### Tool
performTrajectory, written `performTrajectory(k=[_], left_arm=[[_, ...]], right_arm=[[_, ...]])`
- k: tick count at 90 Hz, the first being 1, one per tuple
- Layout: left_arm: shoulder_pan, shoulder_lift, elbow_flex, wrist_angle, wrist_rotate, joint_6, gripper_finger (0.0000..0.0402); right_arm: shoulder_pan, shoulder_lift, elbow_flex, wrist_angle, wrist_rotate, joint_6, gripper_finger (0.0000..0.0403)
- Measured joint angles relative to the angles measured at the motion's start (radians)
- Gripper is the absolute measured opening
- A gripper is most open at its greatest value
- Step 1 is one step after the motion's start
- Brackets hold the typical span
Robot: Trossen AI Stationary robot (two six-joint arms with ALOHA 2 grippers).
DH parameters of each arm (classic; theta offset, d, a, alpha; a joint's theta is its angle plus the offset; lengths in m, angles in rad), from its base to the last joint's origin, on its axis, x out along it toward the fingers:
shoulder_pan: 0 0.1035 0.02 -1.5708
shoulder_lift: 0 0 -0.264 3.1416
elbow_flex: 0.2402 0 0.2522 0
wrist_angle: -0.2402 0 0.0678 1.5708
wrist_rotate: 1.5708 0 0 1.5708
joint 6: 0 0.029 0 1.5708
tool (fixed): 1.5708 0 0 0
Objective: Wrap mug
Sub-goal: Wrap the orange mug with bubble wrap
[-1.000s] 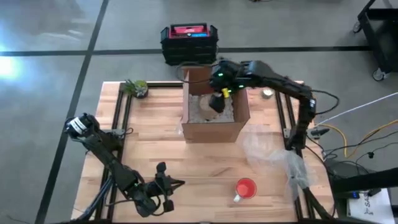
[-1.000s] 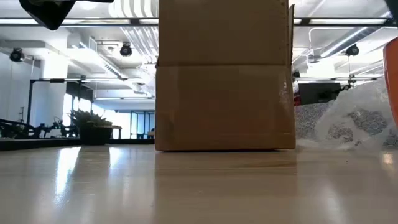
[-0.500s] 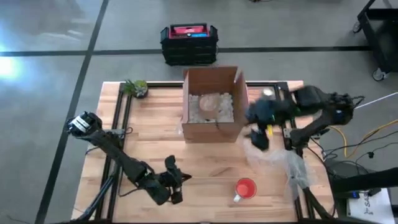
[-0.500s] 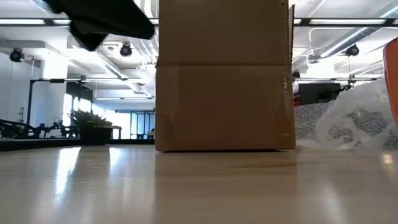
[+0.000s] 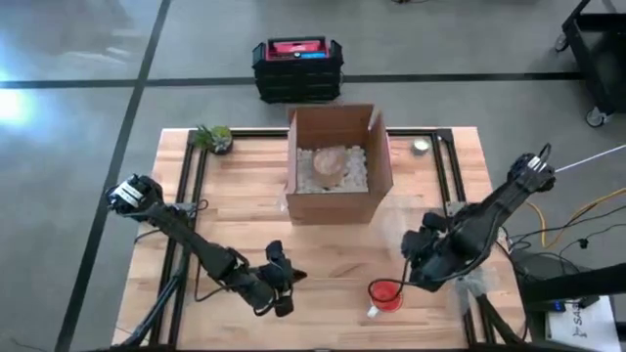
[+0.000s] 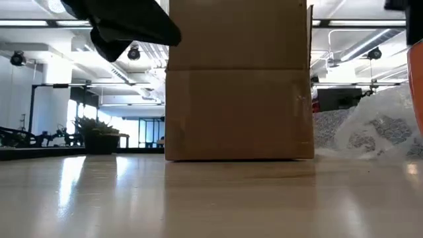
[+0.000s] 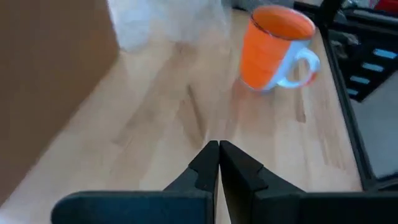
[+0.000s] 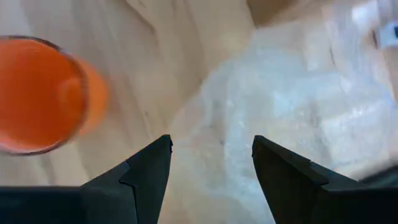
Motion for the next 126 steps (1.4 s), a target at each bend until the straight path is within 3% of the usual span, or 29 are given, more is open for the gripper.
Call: performTrajectory(k=[9, 23, 30, 41, 77, 85, 97, 103, 113, 126], left_arm=[[0.010, 0.000, 0.000, 0.001, 0.056, 0.000, 0.0000], [0.010, 0.001, 0.000, 0.001, 0.039, 0.015, 0.0000], [0.010, 0.006, 0.000, 0.001, 0.030, 0.024, 0.0000], [0.010, 0.022, 0.000, 0.003, 0.047, 0.014, 0.0000], [0.010, 0.036, 0.000, 0.013, 0.072, -0.002, 0.0000], [0.010, 0.034, 0.000, 0.019, 0.091, -0.009, 0.0000], [0.009, 0.028, 0.014, 0.016, 0.138, -0.012, 0.0000], [0.009, 0.017, 0.033, -0.002, 0.182, -0.013, 0.0000], [0.001, -0.019, 0.090, -0.124, 0.235, -0.025, 0.0000], [-0.032, -0.072, 0.194, -0.422, 0.240, -0.119, 0.0000]], right_arm=[[0.022, -0.004, -0.027, 0.212, -0.060, -0.099, 0.0202], [0.044, 0.031, -0.065, 0.656, -0.150, -0.249, 0.0190], [0.043, 0.078, -0.072, 0.767, -0.211, -0.269, 0.0183], [0.041, 0.175, -0.031, 0.686, -0.281, -0.238, 0.0170], [0.027, 0.451, 0.160, 0.405, -0.301, -0.318, 0.0128], [0.020, 0.507, 0.190, 0.374, -0.302, -0.369, 0.0099], [0.003, 0.546, 0.259, 0.367, -0.306, -0.478, 0.0021], [-0.011, 0.555, 0.300, 0.383, -0.289, -0.552, 0.0011], [-0.058, 0.559, 0.371, 0.380, -0.226, -0.669, 0.0016], [-0.153, 0.559, 0.423, 0.449, -0.165, -0.808, 0.0005]])
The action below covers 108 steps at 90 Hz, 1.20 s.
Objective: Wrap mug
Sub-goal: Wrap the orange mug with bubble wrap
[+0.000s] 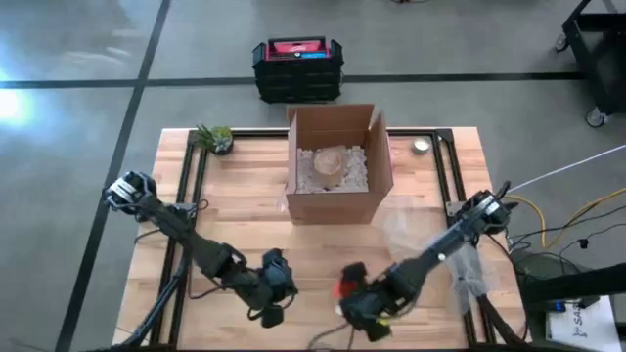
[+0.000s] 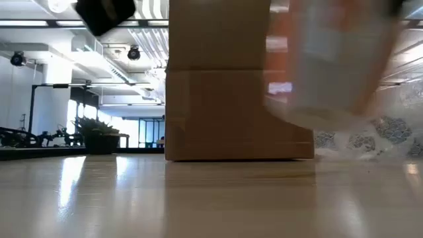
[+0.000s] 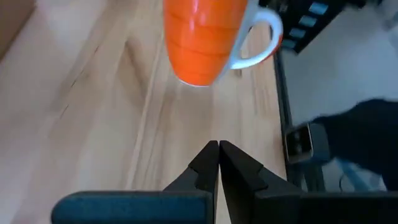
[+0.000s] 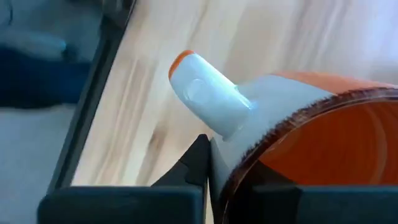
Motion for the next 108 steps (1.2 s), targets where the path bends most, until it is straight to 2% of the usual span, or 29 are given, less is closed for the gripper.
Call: performTrajectory(k=[13, 25, 46, 82, 96, 108], left_arm=[[-0.046, -0.027, 0.085, -0.274, 0.000, -0.121, 0.0000], [-0.081, -0.051, 0.110, -0.377, -0.008, -0.212, 0.0000], [-0.123, -0.056, 0.109, -0.384, -0.017, -0.282, 0.0000], [-0.127, -0.056, 0.108, -0.385, -0.015, -0.297, 0.0000], [-0.128, -0.056, 0.108, -0.381, -0.016, -0.306, 0.0000], [-0.130, -0.056, 0.108, -0.382, -0.017, -0.309, 0.0000]], right_arm=[[-0.113, 0.008, 0.010, 0.123, 0.027, -0.070, 0.0007], [-0.215, 0.043, 0.011, 0.242, 0.024, -0.010, 0.0007], [-0.291, 0.138, 0.079, 0.325, 0.020, -0.023, 0.0007], [-0.337, 0.413, 0.391, 0.197, 0.022, -0.016, 0.0010], [-0.356, 0.471, 0.480, 0.188, 0.022, -0.022, 0.0027], [-0.365, 0.489, 0.510, 0.201, 0.026, -0.023, 0.0058]])
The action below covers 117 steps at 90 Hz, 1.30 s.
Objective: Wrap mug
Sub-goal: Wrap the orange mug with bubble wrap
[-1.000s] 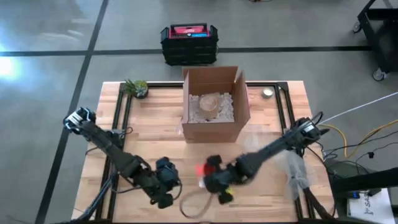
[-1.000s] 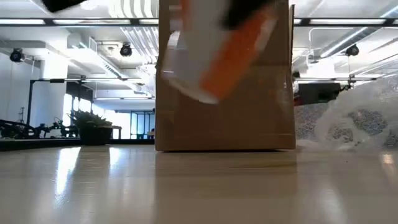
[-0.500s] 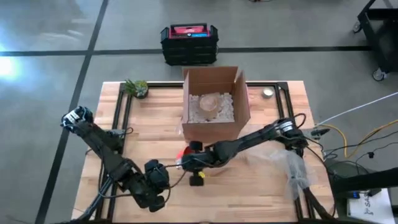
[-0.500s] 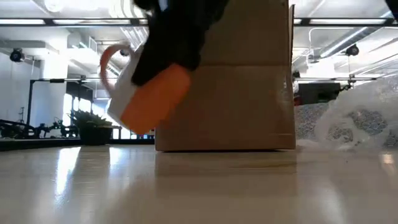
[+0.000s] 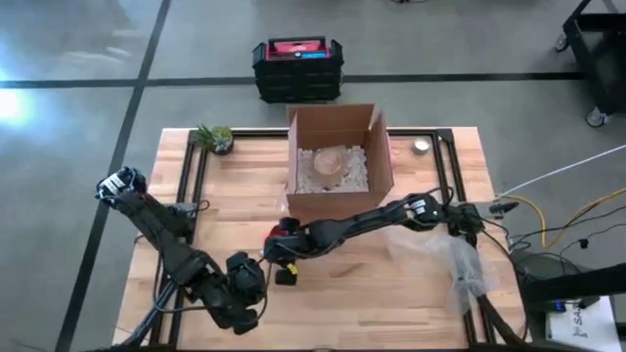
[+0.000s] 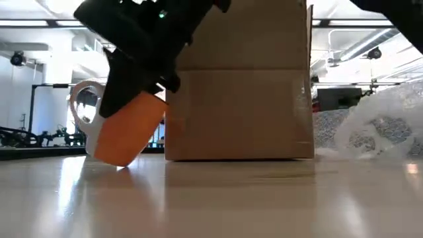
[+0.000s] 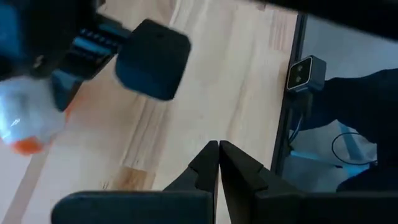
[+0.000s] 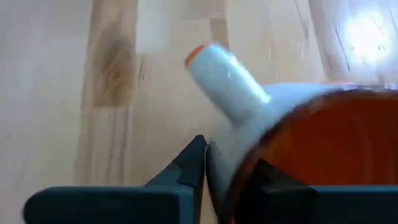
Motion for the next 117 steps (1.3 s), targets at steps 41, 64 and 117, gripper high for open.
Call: performTrajectory(k=[41, 64, 117], left_arm=[[0.000, 0.000, 0.000, 0.002, -0.005, 0.011, 0.0000], [0.000, 0.000, 0.000, 0.001, -0.014, 0.018, 0.0000], [0.015, 0.026, 0.000, 0.029, -0.265, 0.033, 0.0000]], right_arm=[[-0.006, -0.010, 0.114, -0.024, -0.003, -0.094, 0.0207], [0.011, -0.106, 0.234, -0.336, -0.028, -0.128, 0.0235], [0.245, -0.343, -0.287, -0.837, 0.036, 0.091, 0.0208]])
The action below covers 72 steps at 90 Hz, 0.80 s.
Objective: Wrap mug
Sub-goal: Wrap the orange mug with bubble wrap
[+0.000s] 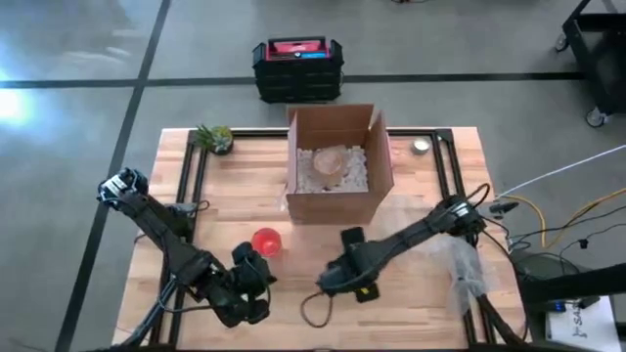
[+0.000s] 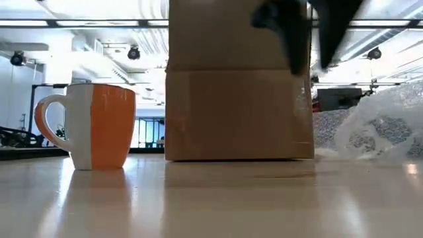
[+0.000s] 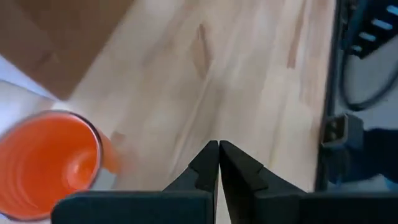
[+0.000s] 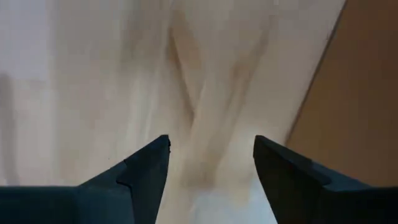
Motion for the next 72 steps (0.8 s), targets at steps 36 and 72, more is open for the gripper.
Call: performTrajectory(k=[36, 72], left_arm=[[0.032, 0.026, 0.000, 0.065, -0.020, 0.093, 0.0000], [0.031, 0.028, 0.000, 0.068, -0.020, 0.099, 0.0000]], right_arm=[[0.055, -0.506, -0.715, 0.244, 0.055, 0.533, 0.0200], [0.007, -0.684, -1.057, 0.490, 0.073, 0.756, 0.0199]])
